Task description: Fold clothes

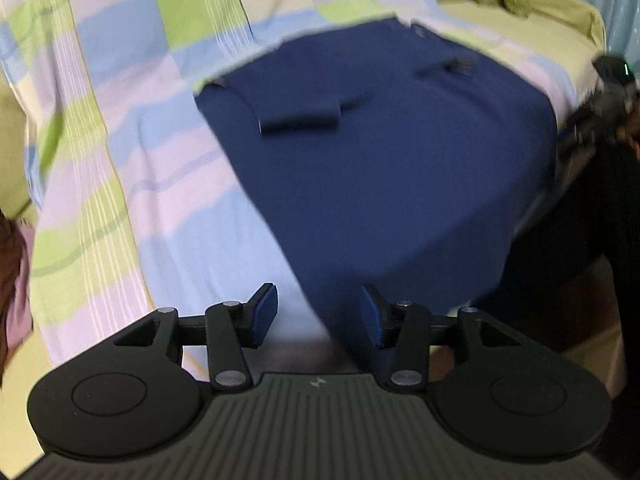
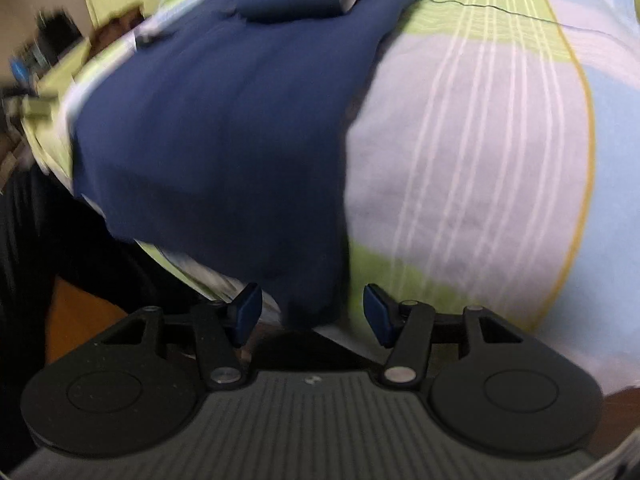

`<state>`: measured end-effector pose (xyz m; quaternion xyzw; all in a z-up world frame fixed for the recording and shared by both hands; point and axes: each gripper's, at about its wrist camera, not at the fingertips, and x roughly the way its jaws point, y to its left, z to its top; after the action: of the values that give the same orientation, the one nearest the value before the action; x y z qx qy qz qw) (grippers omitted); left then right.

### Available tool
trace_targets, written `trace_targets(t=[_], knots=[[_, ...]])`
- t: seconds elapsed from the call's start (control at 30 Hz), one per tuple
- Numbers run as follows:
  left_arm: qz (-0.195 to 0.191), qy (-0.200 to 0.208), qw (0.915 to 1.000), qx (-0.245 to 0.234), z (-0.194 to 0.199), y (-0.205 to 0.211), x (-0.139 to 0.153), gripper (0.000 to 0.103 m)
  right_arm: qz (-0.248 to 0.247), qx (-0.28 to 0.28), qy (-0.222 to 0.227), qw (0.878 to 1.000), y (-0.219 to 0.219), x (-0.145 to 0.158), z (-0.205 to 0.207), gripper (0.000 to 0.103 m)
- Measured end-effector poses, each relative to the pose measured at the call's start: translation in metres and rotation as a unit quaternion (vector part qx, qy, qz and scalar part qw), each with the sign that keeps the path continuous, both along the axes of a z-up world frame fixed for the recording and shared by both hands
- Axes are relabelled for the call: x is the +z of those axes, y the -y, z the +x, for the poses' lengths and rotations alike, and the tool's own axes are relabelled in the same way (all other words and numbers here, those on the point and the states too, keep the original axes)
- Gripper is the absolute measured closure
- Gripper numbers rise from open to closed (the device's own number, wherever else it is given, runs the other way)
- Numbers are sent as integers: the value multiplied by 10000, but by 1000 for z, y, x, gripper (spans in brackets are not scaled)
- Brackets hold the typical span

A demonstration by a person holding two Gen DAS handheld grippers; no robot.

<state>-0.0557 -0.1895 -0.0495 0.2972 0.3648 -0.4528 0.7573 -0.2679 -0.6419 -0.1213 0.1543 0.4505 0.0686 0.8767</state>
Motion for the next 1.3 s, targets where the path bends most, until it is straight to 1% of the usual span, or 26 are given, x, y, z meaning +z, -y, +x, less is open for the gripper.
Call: trace_targets(t=[0.03,0.1,0.17,0.27,0.33,0.4,0.5,0.53,0.57,0.6,0.63,0.67,0.7,0.8,0.83,0.93,0.97,1.03,1.07,1.1,1.13,1.2,1.23,1.3], knots=[[30,-90,10000,22,1,-3,-7,51,26,38,-39,10000,1,0,1,51],[-58,-367,9993,25,6,-9,-20,51,87,142,-154,9997,5,-3,5,51],[-106,-614,9981,-20,12,-10,-37,51,266,203,-187,9993,8,-6,6,51],[-45,-902,9956,-232,22,-3,-59,51,488,270,-256,9981,11,-10,6,51],[-85,-1021,9940,-376,28,1,-68,51,506,338,-289,9977,12,-13,8,51],[-194,-1221,9910,-520,35,4,-74,51,479,457,-283,9974,12,-14,9,51],[-279,-1435,9866,-728,39,6,-79,54,559,570,-289,9964,16,-15,11,51],[-318,-1509,9848,-798,39,5,-80,63,593,593,-297,9960,17,-16,11,53],[-383,-1585,9832,-826,40,4,-81,99,629,614,-311,9956,19,-16,12,59],[-451,-1661,9814,-852,41,2,-80,103,666,630,-327,9953,20,-17,12,65],[-517,-1730,9796,-877,41,0,-78,103,730,629,-362,9947,22,-18,12,86],[-531,-1764,9786,-920,40,-1,-76,103,911,595,-437,9931,25,-20,12,100],[-543,-1785,9771,-1020,36,-3,-70,103,1063,556,-489,9916,26,-21,12,100],[-638,-1711,9757,-1210,27,-14,-45,103,1264,386,-614,9893,20,-13,8,100],[-749,-1723,9748,-1205,27,-17,-38,103,1392,330,-540,9882,17,-5,3,100],[-1331,-1829,9678,-1100,33,-27,-10,103,1809,173,-198,9832,12,26,-16,100],[-1476,-1861,9655,-1071,35,-27,-2,103,2015,95,34,9794,14,42,-25,100],[-1910,-1902,9579,-993,45,-26,19,103,2372,-75,530,9700,24,74,-36,100],[-2144,-1939,9528,-933,51,-25,28,103,2495,-146,707,9657,29,85,-38,100],[-2439,-2032,9449,-804,60,-23,34,103,2599,-224,845,9617,34,94,-38,100],[-2703,-2118,9368,-674,70,-20,39,103,2696,-316,971,9575,40,102,-37,100],[-3013,-2244,9258,-425,87,-14,40,103,2881,-533,1156,9491,51,113,-33,100],[-3093,-2293,9222,-353,93,-11,39,103,2976,-639,1208,9449,57,115,-30,100],[-3158,-2365,9186,-225,106,-6,34,103,3174,-840,1260,9361,70,112,-24,100]])
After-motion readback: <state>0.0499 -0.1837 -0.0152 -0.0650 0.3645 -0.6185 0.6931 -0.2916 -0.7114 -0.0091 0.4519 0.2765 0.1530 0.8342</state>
